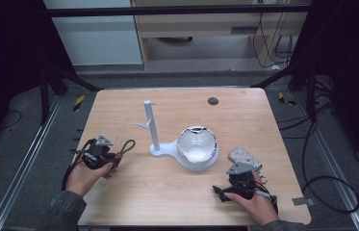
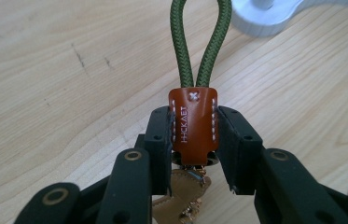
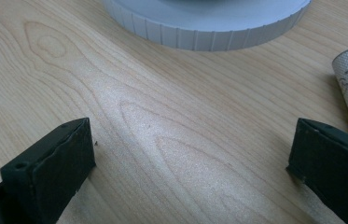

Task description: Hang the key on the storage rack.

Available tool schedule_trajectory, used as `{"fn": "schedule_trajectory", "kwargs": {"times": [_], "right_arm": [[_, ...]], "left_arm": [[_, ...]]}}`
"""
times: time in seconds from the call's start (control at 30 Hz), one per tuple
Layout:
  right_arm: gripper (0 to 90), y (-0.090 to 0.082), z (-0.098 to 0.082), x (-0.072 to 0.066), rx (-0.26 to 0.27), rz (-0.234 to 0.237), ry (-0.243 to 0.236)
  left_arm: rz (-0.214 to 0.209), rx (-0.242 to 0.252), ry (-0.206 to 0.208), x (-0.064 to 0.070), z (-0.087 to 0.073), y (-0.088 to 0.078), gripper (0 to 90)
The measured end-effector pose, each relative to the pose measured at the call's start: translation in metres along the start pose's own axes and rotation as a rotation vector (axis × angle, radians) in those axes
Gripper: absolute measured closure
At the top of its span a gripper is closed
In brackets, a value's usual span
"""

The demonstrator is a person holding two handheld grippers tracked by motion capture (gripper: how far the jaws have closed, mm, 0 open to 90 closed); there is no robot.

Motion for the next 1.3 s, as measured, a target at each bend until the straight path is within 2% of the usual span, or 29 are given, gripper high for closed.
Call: {"fn": "schedule_trajectory", "kwargs": {"times": [0.2, 0.37, 0.57, 0.63, 0.8, 0.97, 1.1, 1.3], "right_arm": [[0.2, 0.002, 0.002, 0.002, 0.001, -0.005, 0.002], [0.2, 0.004, 0.003, 0.003, 0.0, -0.004, 0.003], [0.2, 0.004, 0.003, 0.003, 0.002, -0.003, -0.002], [0.2, 0.004, 0.004, 0.003, 0.004, -0.001, -0.002], [0.2, 0.004, 0.004, 0.003, 0.002, 0.001, 0.002], [0.2, 0.004, 0.004, 0.003, 0.002, 0.002, 0.002], [0.2, 0.005, 0.004, 0.004, 0.003, 0.0, 0.0], [0.2, 0.005, 0.004, 0.004, 0.002, 0.0, 0.0]], "left_arm": [[-0.007, 0.101, 0.027, 0.017, 0.008, -0.018, 66.1], [0.013, 0.18, 0.056, 0.036, 0.015, -0.032, 66.2], [0.03, 0.225, 0.073, 0.046, 0.018, -0.041, 66.2], [0.039, 0.259, 0.075, 0.05, 0.022, -0.045, 66.2], [0.044, 0.305, 0.083, 0.058, 0.027, -0.05, 66.2], [0.042, 0.341, 0.094, 0.063, 0.034, -0.053, 66.2], [0.057, 0.374, 0.108, 0.066, 0.038, -0.057, 66.2], [0.045, 0.418, 0.13, 0.078, 0.041, -0.06, 66.2]]}}
Point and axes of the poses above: each handheld gripper's, and its own axes: y roughly forward along the jaws, z roughly out of its top, x roughly to its right, the point moved 9 cm from there along y, roughly forward along the jaws, and after that the axes turned 10 degrees about -z, right-handed, at the moved point
